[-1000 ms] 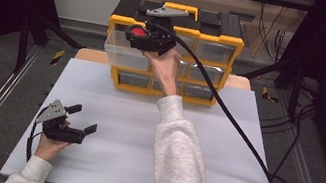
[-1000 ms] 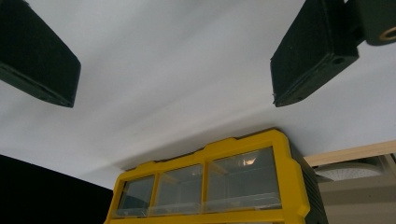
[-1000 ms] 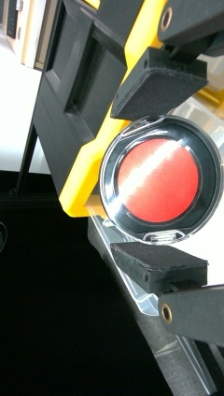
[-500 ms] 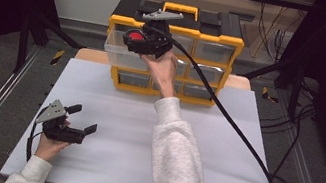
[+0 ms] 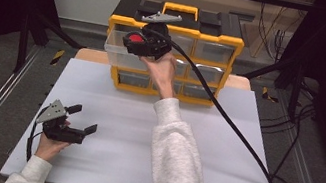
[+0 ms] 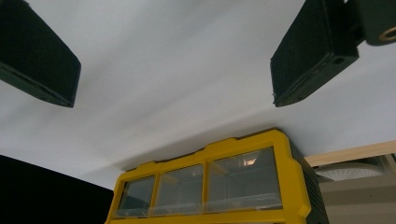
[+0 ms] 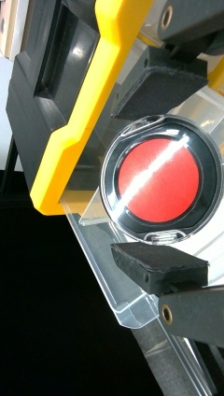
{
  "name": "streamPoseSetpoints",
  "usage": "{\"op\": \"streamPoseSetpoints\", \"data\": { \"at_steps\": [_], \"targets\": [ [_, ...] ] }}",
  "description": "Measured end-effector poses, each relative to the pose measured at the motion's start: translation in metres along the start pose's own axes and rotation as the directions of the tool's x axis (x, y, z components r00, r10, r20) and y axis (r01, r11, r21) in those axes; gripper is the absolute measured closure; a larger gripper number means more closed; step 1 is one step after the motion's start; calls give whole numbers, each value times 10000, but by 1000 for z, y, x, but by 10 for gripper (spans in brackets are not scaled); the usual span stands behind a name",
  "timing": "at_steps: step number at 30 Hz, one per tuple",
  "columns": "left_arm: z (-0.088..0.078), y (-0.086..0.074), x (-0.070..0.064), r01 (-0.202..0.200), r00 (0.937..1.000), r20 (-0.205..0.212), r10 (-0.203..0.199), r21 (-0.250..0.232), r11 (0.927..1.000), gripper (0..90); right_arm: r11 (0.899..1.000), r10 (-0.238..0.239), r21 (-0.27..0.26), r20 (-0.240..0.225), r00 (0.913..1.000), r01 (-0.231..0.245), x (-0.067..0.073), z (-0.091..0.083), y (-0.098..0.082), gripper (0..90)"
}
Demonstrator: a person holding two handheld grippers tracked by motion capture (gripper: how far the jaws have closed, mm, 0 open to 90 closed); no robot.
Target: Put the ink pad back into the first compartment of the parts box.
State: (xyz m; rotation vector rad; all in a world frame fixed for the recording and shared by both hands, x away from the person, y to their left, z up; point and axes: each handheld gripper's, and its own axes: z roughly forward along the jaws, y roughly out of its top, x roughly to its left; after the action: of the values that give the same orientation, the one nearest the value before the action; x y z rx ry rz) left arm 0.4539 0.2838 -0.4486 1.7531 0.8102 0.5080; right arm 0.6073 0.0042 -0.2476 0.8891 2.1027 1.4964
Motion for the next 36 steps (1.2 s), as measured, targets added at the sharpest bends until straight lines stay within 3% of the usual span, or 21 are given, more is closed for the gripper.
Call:
{"op": "streamPoseSetpoints", "data": {
  "at_steps": [5, 12, 21, 36],
  "targets": [
    [0, 0, 0, 1, 10000, 7, -1, 8, 10000, 14, 10000, 21, -50, -25, 10000, -21, 0, 0, 0, 284],
    [0, 0, 0, 4, 10000, 15, -4, 5, 10000, 14, 9980, 116, -625, -49, 9999, -119, 1, -9, 4, 201],
    [0, 0, 0, 2, 10000, 19, -2, 8, 10000, 14, 9935, 200, -1118, -49, 9998, -204, 2, -30, 5, 77],
    [1, 0, 0, 7, 10000, 23, -7, 19, 10000, 13, 9886, -4, -1504, -78, 10000, -8, 1, -72, -17, 7]
  ]
}}
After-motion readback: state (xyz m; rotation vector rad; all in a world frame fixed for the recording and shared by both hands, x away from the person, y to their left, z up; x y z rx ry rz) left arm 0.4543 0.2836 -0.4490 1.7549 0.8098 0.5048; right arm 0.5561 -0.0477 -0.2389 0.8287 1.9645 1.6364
